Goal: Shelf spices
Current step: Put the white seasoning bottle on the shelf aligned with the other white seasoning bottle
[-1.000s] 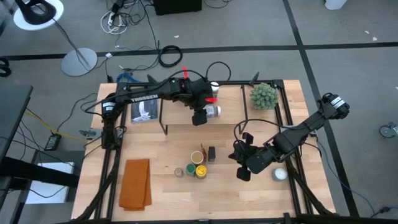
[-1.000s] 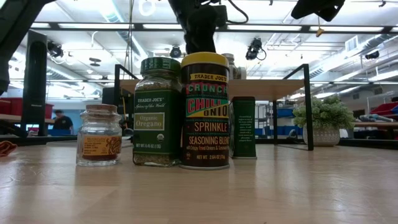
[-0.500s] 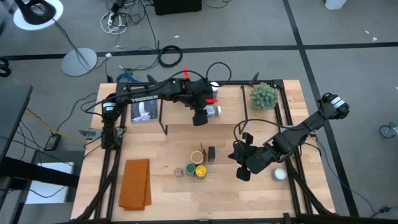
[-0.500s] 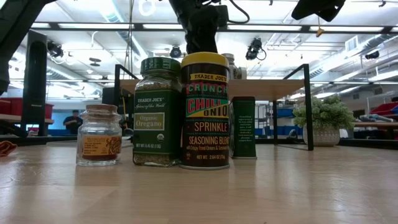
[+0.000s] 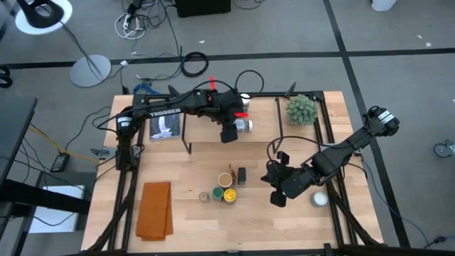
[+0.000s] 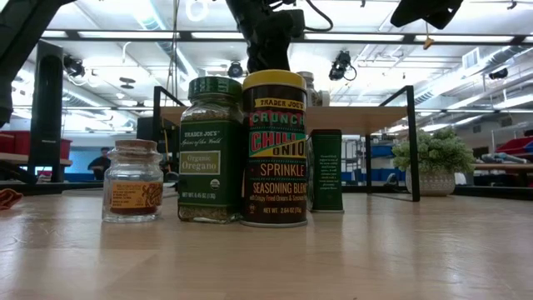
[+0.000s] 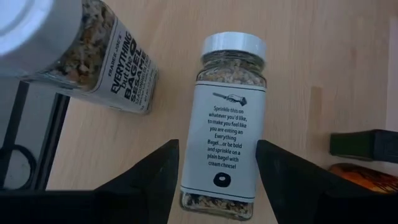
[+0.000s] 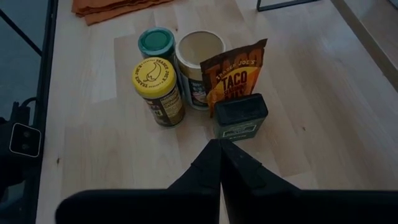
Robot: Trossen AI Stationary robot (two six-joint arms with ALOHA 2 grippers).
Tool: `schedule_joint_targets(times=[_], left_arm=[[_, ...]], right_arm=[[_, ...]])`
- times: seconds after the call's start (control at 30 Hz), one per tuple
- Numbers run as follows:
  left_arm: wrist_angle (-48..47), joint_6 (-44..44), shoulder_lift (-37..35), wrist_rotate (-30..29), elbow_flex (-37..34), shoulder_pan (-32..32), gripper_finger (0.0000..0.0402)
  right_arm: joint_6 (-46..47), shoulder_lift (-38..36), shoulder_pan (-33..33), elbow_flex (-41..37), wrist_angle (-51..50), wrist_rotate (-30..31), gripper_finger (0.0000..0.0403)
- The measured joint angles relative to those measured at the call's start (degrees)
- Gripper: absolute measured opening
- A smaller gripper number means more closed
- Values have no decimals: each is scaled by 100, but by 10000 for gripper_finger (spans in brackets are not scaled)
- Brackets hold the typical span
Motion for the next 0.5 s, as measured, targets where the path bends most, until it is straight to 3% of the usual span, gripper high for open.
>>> schedule_joint_targets(times=[0.5], left_arm=[[-141,-253,2,271,4,-4,219]], right_arm=[[0,0,1,0,2,1,7]])
